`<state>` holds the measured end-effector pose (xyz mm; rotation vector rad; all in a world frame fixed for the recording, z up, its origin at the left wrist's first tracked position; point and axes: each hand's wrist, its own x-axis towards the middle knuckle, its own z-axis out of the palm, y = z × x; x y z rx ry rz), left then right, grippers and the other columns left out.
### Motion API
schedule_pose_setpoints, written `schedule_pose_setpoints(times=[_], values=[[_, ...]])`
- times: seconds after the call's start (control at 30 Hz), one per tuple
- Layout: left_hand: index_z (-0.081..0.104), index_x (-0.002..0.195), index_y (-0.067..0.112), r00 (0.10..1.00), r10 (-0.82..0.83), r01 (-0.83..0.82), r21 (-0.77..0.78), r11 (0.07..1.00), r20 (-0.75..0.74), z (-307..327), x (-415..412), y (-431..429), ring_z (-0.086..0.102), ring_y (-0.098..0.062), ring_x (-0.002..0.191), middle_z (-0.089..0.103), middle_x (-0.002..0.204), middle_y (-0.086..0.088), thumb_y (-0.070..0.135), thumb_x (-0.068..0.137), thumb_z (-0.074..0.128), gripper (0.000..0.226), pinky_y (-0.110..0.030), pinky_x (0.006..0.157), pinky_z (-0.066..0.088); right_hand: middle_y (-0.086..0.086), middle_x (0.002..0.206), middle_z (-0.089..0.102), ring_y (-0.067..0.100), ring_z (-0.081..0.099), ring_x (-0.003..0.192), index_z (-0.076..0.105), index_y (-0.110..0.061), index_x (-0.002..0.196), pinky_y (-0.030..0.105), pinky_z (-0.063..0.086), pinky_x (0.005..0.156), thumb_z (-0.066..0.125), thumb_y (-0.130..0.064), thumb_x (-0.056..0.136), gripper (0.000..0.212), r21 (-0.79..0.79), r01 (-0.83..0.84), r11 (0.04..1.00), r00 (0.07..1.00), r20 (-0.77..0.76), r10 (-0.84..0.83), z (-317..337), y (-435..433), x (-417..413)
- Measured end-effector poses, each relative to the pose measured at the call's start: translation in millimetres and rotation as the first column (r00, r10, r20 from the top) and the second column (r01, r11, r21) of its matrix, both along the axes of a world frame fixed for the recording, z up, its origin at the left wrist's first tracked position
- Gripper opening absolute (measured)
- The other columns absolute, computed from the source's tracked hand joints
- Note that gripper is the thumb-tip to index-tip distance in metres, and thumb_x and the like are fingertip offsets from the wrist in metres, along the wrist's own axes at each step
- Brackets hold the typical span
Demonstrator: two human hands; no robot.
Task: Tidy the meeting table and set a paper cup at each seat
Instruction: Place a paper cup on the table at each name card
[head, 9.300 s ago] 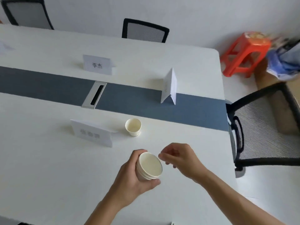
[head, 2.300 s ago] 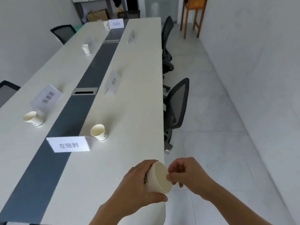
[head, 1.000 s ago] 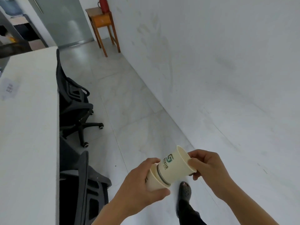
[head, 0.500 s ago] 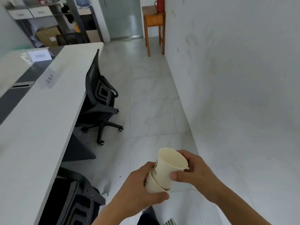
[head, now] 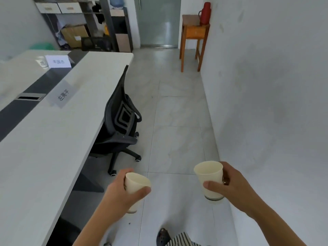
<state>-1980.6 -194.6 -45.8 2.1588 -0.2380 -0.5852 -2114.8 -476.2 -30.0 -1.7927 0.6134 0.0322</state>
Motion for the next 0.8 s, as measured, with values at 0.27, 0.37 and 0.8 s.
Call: schedule_pose_setpoints(times=[0.27,0.37,0.8], values=[[0.042,0.122,0.040,0.983,0.181,-0.181,-0.036,0.983,-0.018,12,96,22,0.060,-0.012,0.097,0.059,0.110,0.010,0.051,0.062,0.082,0.072,-0.027,0.078,0.052,-0.012,0.104,0.066,0.009,0.064,0.094,0.051,-0.040,0.110,0.032,0.057,0.081,0.080,-0.052,0.061,0.059,-0.109,-0.411,0.905,0.898,-0.217,0.382,-13,-12,152],[0.042,0.120,0.041,0.950,0.308,-0.308,0.008,0.951,-0.049,3,118,45,0.058,-0.012,0.097,0.058,0.110,0.010,0.050,0.063,0.082,0.071,-0.028,0.080,0.052,-0.013,0.106,0.064,0.009,0.064,0.095,0.049,-0.040,0.113,0.029,0.057,0.080,0.078,-0.057,0.061,0.062,-0.106,-0.607,0.788,0.778,-0.286,0.560,-19,-8,223],[0.046,0.117,0.044,0.675,0.737,-0.737,0.030,0.676,-0.020,15,237,66,0.062,-0.011,0.096,0.062,0.106,0.009,0.065,0.047,0.075,0.079,-0.026,0.077,0.053,-0.016,0.104,0.066,0.001,0.062,0.096,0.050,-0.041,0.113,0.025,0.053,0.083,0.080,-0.052,0.064,0.058,-0.109,-0.925,0.364,0.379,-0.210,0.901,-7,73,526]])
